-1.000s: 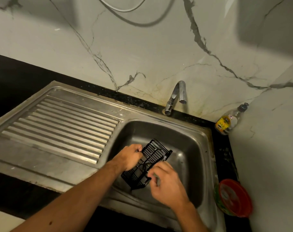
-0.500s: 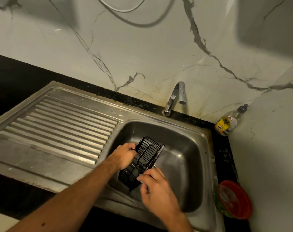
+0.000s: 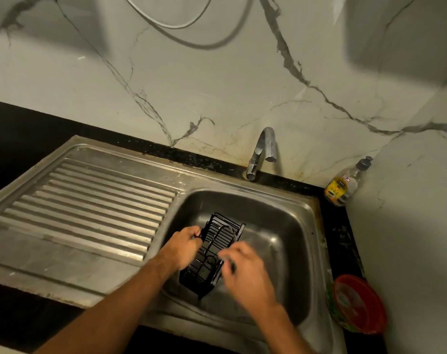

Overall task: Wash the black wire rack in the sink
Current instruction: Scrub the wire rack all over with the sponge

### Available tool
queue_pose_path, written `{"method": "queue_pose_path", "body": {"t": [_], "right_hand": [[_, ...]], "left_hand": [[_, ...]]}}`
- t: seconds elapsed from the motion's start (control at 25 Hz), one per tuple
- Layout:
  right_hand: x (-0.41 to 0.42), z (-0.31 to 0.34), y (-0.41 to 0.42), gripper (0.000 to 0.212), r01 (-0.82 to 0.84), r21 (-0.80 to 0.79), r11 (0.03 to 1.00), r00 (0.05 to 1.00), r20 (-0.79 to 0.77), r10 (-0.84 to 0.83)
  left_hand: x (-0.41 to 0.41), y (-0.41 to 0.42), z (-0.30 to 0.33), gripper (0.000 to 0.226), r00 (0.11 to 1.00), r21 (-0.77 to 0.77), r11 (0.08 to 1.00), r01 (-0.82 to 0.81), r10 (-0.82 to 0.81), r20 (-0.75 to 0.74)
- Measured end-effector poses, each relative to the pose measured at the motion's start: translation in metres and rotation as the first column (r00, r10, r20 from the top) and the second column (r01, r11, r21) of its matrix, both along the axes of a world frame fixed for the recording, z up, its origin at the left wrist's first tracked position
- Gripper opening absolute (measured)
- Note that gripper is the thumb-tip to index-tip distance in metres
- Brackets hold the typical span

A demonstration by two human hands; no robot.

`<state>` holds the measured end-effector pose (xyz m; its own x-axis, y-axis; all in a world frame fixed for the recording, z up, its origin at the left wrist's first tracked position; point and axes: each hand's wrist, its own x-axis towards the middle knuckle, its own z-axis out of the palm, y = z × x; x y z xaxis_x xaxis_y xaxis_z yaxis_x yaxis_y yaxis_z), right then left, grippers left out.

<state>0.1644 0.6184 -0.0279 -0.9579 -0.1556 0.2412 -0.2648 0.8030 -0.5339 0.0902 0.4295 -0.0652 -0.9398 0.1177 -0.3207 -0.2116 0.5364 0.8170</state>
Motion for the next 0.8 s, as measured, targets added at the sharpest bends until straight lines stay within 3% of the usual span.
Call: {"method": "queue_pose_path", "body": {"t": [0.12,0.2,0.28,0.32,0.36,0.44,0.48,0.6,0.8], "right_hand": [[0.026,-0.009,-0.001,0.02,-0.165,-0.034,0.986,0.986,-0.015,0.165],[0.011,-0.009,0.003,0.017,-0.009,-0.152,0.988,0.999,-0.037,0.003],[-0.013,-0.001,0.006,0.021,0.28,-0.356,0.891,0.959,0.057,-0.278],[-0.026,0.004,0.008,0.022,0.423,-0.484,0.766,0.906,0.209,-0.369],[-0.036,0.008,0.009,0.021,0.551,-0.632,0.545,0.835,0.414,-0.363],[-0.044,0.02,0.004,0.014,0.692,-0.721,0.041,0.72,0.685,-0.111],[-0.043,0.024,0.001,0.014,0.717,-0.694,-0.056,0.695,0.719,-0.013],[-0.034,0.021,-0.004,0.018,0.725,-0.688,-0.022,0.688,0.723,0.06],[-0.019,0.001,-0.001,0.021,0.71,-0.703,-0.044,0.703,0.702,0.113]], "left_hand": [[0.002,-0.001,-0.003,0.007,0.999,0.058,0.997,-0.043,0.043,-0.002],[0.007,-0.003,-0.007,0.006,0.998,0.085,0.994,-0.068,0.069,-0.011],[0.014,-0.001,-0.009,0.007,0.997,0.119,0.991,-0.064,0.068,-0.026],[0.017,0.001,-0.009,0.007,0.997,0.144,0.988,-0.064,0.069,-0.032],[0.021,0.005,-0.008,0.008,0.997,0.169,0.984,-0.063,0.071,-0.042],[0.028,0.008,-0.01,0.007,0.998,0.186,0.982,-0.037,0.046,-0.046],[0.029,0.008,-0.012,0.007,0.999,0.16,0.987,-0.001,0.008,-0.044],[0.029,0.005,-0.025,0.006,0.992,0.037,0.992,0.122,-0.12,-0.04],[0.03,0.011,-0.042,0.018,0.99,0.015,0.99,0.141,-0.141,-0.025]]}}
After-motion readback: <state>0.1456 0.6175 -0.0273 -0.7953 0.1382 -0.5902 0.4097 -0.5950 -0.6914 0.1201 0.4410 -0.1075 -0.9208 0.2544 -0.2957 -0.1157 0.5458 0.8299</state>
